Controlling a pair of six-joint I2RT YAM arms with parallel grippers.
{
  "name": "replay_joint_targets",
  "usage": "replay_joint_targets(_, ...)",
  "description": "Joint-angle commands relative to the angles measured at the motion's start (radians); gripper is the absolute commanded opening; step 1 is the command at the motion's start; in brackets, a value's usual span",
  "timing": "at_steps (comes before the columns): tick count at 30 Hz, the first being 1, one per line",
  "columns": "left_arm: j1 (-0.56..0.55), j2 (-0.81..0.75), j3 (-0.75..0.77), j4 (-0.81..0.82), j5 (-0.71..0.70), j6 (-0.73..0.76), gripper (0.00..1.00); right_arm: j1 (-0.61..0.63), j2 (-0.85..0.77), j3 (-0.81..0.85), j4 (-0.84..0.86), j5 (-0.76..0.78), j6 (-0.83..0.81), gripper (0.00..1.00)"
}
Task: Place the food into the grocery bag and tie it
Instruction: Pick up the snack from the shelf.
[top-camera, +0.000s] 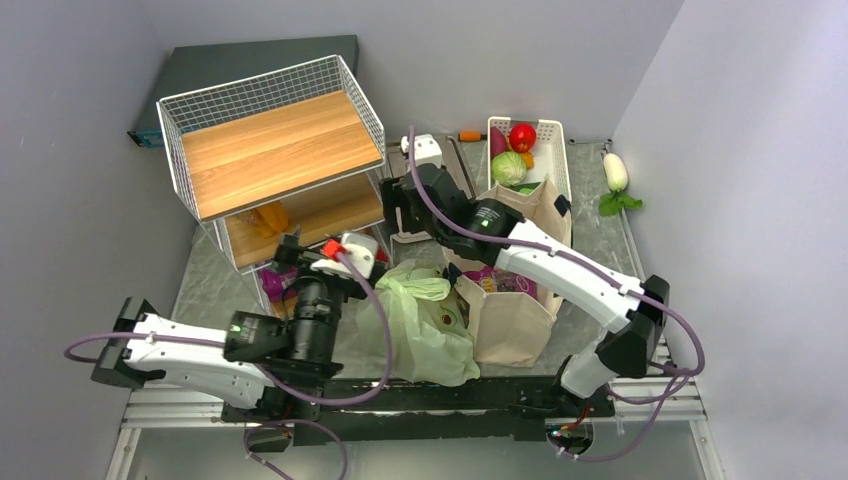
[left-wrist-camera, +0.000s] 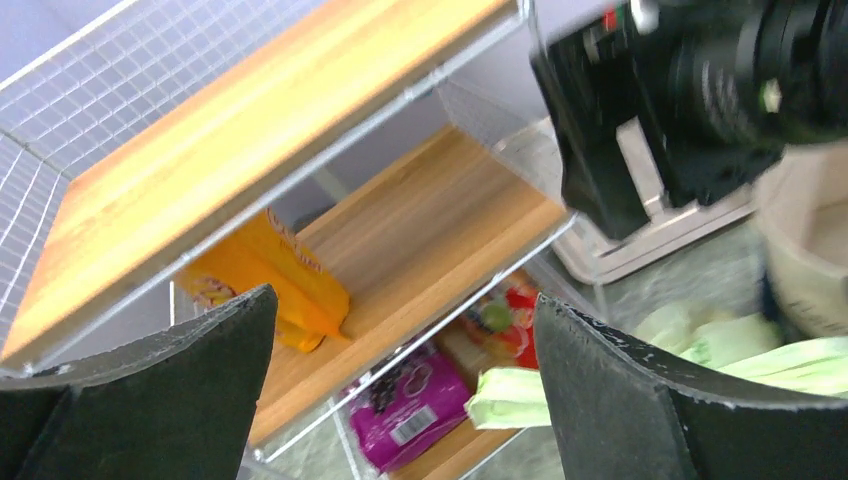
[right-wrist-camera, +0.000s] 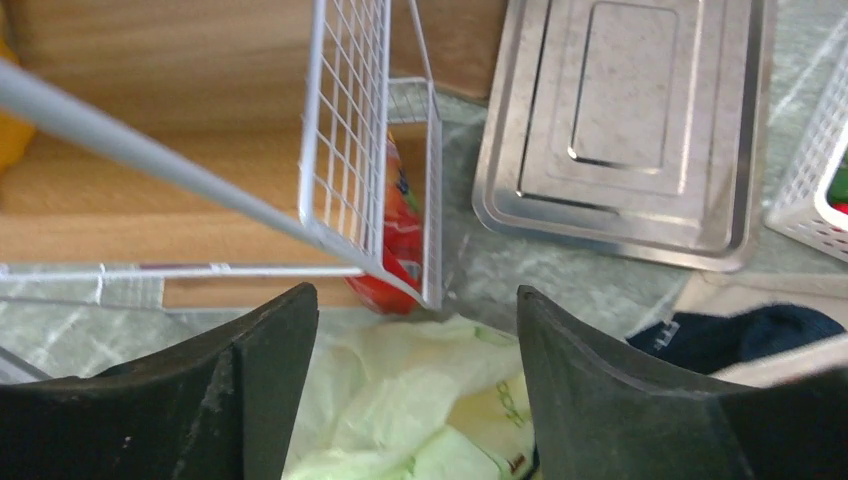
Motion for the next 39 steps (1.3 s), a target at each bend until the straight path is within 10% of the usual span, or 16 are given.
replay_joint_targets(1,-0.070,-0.028,0.205,0.110,-0.062,0.102,0.99,0.002,-0.101,0.000,-0.142,0.002,-0.039,0.75)
replay_joint_targets(9,-0.022,0.017,0.431,0.147,0.009,0.405,0.99,0.076,-0.232,-0.106,0.061,-0.372,-0.098,0.72)
replay_joint_targets(21,0.088,-0.053,0.546,0.059,0.120,0.470,0.99,0.269,0.032,-0.195,0.667,-0.280,-0.224,0.78)
replay_joint_targets(29,0.091,-0.195,0.487,-0.273,0.125,0.173,0.99,0.269,0.182,-0.139,0.856,-0.248,-0.288,0.84)
replay_joint_targets(39,0.089,-0.343,0.519,-1.120,0.135,-0.535,0.99,0.296,0.095,-0.189,0.904,-0.275,-0.339,0.84)
